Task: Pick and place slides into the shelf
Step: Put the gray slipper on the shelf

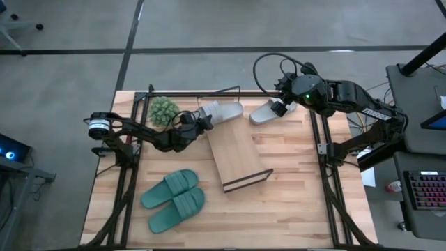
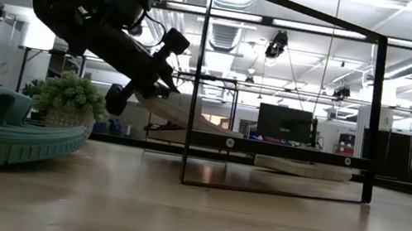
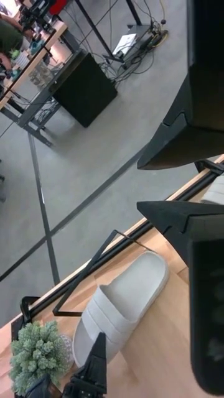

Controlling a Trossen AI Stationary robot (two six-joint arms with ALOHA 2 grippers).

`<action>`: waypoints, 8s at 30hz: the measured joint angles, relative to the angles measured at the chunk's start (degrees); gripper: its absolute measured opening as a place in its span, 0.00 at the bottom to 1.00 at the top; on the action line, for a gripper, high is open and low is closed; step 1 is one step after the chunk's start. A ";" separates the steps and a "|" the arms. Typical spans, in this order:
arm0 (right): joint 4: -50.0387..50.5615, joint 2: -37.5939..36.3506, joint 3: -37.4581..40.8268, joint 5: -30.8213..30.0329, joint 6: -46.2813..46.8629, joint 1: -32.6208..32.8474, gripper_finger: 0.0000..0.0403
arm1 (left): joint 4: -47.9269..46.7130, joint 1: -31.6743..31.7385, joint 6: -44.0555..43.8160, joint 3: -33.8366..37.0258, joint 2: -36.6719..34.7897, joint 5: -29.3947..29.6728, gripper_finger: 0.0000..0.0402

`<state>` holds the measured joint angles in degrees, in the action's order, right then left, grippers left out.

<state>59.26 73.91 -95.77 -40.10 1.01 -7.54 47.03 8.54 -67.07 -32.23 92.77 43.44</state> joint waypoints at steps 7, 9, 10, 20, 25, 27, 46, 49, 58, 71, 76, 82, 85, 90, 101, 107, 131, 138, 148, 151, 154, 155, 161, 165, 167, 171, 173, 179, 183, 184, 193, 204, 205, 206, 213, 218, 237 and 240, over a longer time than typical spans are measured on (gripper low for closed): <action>-0.01 0.00 0.00 0.00 -0.01 0.01 0.21 | -0.01 0.30 -0.11 0.02 0.00 -0.47 0.06; -0.01 0.00 0.00 -0.01 0.01 0.01 0.21 | 0.00 0.47 -0.13 0.02 0.00 -1.10 0.09; -0.03 0.00 0.00 0.00 0.01 0.01 0.22 | 0.00 0.52 -0.13 0.02 0.00 -1.43 0.11; 0.02 0.00 0.00 0.00 -0.01 0.01 0.21 | 0.04 0.52 0.42 -0.52 -0.05 -2.69 0.35; 0.05 0.00 0.00 0.00 -0.01 0.01 0.22 | 0.47 0.51 3.19 -0.66 -0.26 -2.78 0.44; 0.05 0.00 0.00 0.00 -0.03 0.01 0.22 | 0.44 0.52 3.11 -0.66 -0.84 -2.95 0.48; 0.07 0.02 0.00 0.00 -0.01 0.01 0.23 | -1.34 0.48 8.94 -0.57 -7.47 -1.79 0.60; 0.07 0.02 0.00 0.00 0.01 0.00 0.23 | -1.30 0.50 8.92 -0.55 -6.65 -1.11 0.60; 0.07 0.02 0.00 0.00 0.01 0.01 0.23 | -0.67 0.51 2.47 -1.27 -4.67 1.13 0.60; 0.11 0.02 0.00 0.00 0.47 0.00 0.23 | -0.79 0.28 4.90 -2.12 -4.67 10.46 0.60; 0.16 0.02 0.00 0.00 0.47 0.01 0.23 | 1.61 0.17 4.93 -2.12 -4.89 4.46 0.60; 0.15 0.02 0.52 0.03 0.49 0.00 0.23 | 8.36 -0.02 11.50 -2.01 -6.69 -6.80 0.60; -0.39 0.02 1.07 1.28 0.79 -0.01 0.23 | 15.05 -0.02 18.29 -1.95 -7.86 -14.38 0.60; -5.49 -1.80 5.05 8.54 0.64 -1.69 0.23 | 21.25 -0.09 26.14 -1.90 -11.37 -22.33 0.60; -24.17 -11.09 22.16 28.20 4.20 -12.88 0.23 | 20.88 0.08 40.20 -1.92 -25.09 -29.73 0.60; -27.08 -13.81 29.90 28.22 11.02 -16.38 0.23 | 15.25 0.40 40.99 -1.90 -30.52 -29.69 0.60; -26.75 -7.59 42.53 28.11 33.33 -21.74 0.18 | 9.00 0.84 41.92 -1.88 -35.67 -32.88 0.25; -26.55 -3.44 42.51 30.16 35.41 -26.70 0.23 | 8.87 0.83 41.87 -1.60 -36.80 -35.76 0.24; -21.08 5.65 39.02 32.65 26.55 -28.62 0.38 | 8.90 0.83 38.86 -0.15 -37.44 -36.38 0.24; -17.60 9.17 36.31 31.98 23.25 -28.62 0.40 | 8.92 0.83 38.84 -0.15 -37.40 -37.15 0.24; -13.55 12.78 33.17 28.12 20.17 -28.60 0.41 | 8.92 0.81 38.84 -0.13 -37.38 -37.23 0.24; -12.54 13.87 32.09 26.73 18.95 -28.60 0.40 | 8.92 0.82 38.84 -0.13 -37.38 -37.25 0.24; -6.80 20.79 25.52 21.94 13.83 -28.60 0.38 | 8.92 0.81 38.84 -0.13 -37.42 -37.46 0.24; -5.49 24.45 23.12 21.86 12.43 -28.60 0.37 | 8.92 0.83 38.86 -0.13 -37.42 -38.00 0.24; -5.46 25.85 22.54 21.85 12.36 -28.60 0.37 | 8.92 0.82 38.84 -0.13 -37.42 -38.66 0.24; -5.32 27.67 22.28 18.52 11.99 -28.60 0.37 | 8.92 0.81 38.84 -0.13 -37.42 -39.20 0.24; -5.29 28.05 22.39 16.24 11.93 -28.60 0.37 | 8.92 0.79 38.82 -0.13 -37.42 -39.37 0.24; -5.81 28.65 23.21 15.86 10.92 -28.60 0.35 | 8.92 0.78 38.84 -0.13 -37.42 -39.89 0.24; -6.91 28.65 24.85 14.84 10.92 -28.62 0.34 | 8.93 0.81 38.84 -0.13 -37.42 -39.98 0.24; -7.01 28.65 25.24 13.99 10.92 -28.62 0.34 | 8.93 0.81 38.84 -0.13 -37.42 -39.98 0.24; -7.08 28.61 26.77 11.67 12.23 -28.60 0.31 | 8.94 0.83 38.84 -0.13 -37.42 -40.17 0.24; -5.69 28.57 26.77 11.62 12.47 -28.60 0.16 | 8.94 0.83 38.84 -0.13 -37.42 -40.35 0.24; -5.21 28.54 26.77 11.53 12.47 -28.60 0.12 | 8.94 0.83 38.84 -0.13 -37.42 -40.35 0.24; -4.74 28.50 26.77 11.51 12.47 -28.60 0.09 | 8.94 0.83 38.83 -0.13 -37.42 -40.35 0.24; -2.40 28.14 26.75 11.45 12.47 -28.47 0.03 | 8.94 0.83 38.84 -0.13 -37.42 -40.33 0.24; -1.74 24.55 26.88 11.54 12.74 -28.15 0.02 | 8.93 0.83 38.82 -0.13 -37.42 -40.33 0.24; -1.57 -1.57 26.86 19.04 12.33 -20.29 0.02 | 5.84 0.83 35.29 -0.04 -37.31 -40.54 0.24; -1.65 -4.40 26.86 19.47 11.93 -17.58 0.02 | 5.60 0.83 32.33 -0.02 -37.28 -40.54 0.24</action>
<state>57.61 69.51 -68.90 -20.62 12.93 -25.13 52.63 9.37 -34.74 -32.25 55.50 2.90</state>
